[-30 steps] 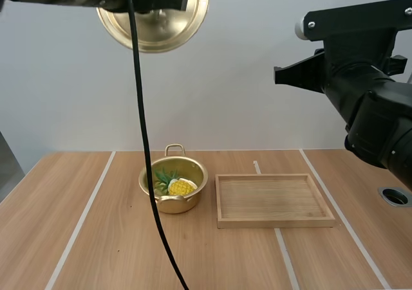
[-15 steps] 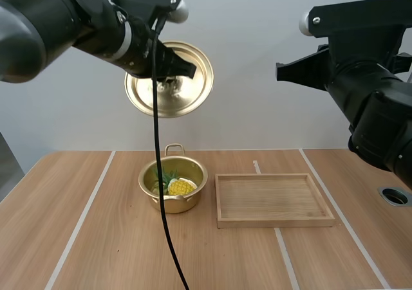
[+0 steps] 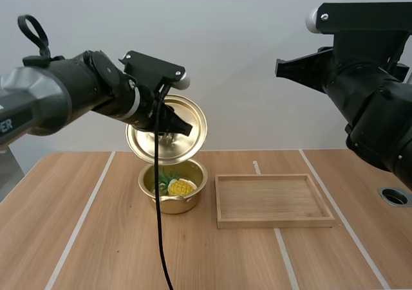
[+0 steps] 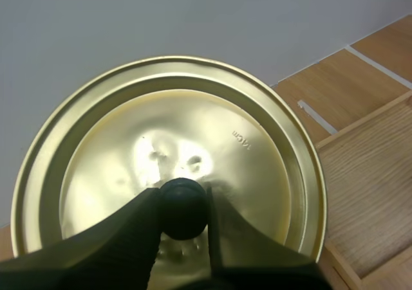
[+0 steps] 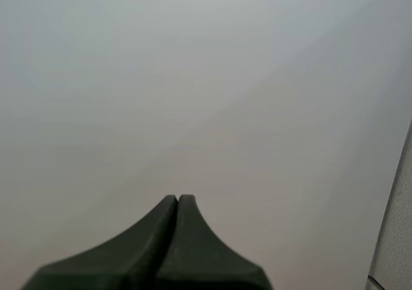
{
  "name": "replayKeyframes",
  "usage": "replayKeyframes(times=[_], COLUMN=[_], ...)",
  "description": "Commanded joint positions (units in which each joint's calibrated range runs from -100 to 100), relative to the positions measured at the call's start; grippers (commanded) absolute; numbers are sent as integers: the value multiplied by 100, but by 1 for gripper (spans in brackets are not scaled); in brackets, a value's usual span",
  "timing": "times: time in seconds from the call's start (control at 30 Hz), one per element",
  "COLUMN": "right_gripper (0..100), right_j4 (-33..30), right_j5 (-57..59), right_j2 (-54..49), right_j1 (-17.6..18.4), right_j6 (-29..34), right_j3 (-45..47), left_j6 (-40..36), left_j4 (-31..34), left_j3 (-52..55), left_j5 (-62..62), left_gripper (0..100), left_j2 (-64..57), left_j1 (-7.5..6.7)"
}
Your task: Open the pot, put the pineapple inside, and close it
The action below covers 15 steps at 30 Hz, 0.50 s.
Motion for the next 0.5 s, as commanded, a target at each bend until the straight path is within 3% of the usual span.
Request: replayKeyframes(times=[0.0,0.47], right_gripper=[0,0], right_j4=[28,28], right_j5=[-82,-82], right_j2=[-77,-77], right_j1=[-26,-26], right_j6=[-39,-39], right_j3=[16,16], left_j6=[191,311], left_j4=[-302,-372], left_j3=[171,272], left_j5=[-381,-402], left_gripper=[0,0], left_j2=[-7,1033], left_j1=[-15,-15])
